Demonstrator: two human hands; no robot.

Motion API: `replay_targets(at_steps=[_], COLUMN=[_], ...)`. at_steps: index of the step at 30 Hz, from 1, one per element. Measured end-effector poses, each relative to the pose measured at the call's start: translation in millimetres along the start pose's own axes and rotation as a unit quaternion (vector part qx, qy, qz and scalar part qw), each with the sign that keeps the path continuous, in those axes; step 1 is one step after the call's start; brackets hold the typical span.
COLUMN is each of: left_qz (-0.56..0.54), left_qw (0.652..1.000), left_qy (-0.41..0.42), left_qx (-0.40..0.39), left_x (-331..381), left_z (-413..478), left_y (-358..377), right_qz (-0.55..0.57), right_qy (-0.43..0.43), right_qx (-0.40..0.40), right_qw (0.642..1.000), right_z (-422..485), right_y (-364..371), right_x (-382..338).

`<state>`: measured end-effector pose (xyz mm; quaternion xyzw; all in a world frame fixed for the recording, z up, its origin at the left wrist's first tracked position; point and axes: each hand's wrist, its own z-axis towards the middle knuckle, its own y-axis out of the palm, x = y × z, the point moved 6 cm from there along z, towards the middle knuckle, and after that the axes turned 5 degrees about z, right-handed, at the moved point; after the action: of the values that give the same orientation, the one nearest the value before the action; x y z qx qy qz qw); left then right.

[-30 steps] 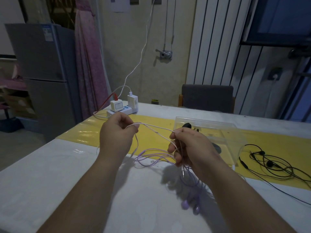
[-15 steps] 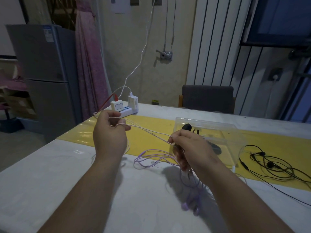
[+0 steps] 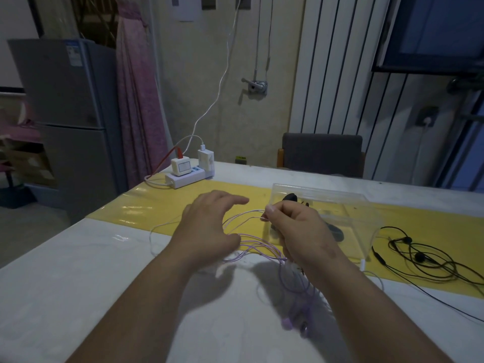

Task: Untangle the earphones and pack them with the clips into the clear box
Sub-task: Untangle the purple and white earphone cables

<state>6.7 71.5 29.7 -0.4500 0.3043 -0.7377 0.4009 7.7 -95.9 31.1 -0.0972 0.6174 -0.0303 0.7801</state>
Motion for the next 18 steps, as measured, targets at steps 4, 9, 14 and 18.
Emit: replay_targets(at_steps=[4,9,14,18], left_qz=[-0.053,-0.047,-0.119,-0.22], left_qw=[0.998,0.999,0.991,0.966], left_qy=[0.0,-0.006,-0.023,-0.061], left_qx=[0.026,0.016,0.054,0.123], left_x=[-2,-4,-7,-8], left_z=[2,4,3,0], left_y=[0,6,1,-12], right_qz=[-0.003,0.004,0.024,-0.092], right_qy=[-0.01,-0.007,0.007,-0.018], right_qx=[-0.004,0.003,0.02,-0.011], right_qw=[1.0,1.0,0.999,0.996], right_z=[1,2,3,-1], right_y=[1,0,-2,-1], right_x=[-1,2,3,0])
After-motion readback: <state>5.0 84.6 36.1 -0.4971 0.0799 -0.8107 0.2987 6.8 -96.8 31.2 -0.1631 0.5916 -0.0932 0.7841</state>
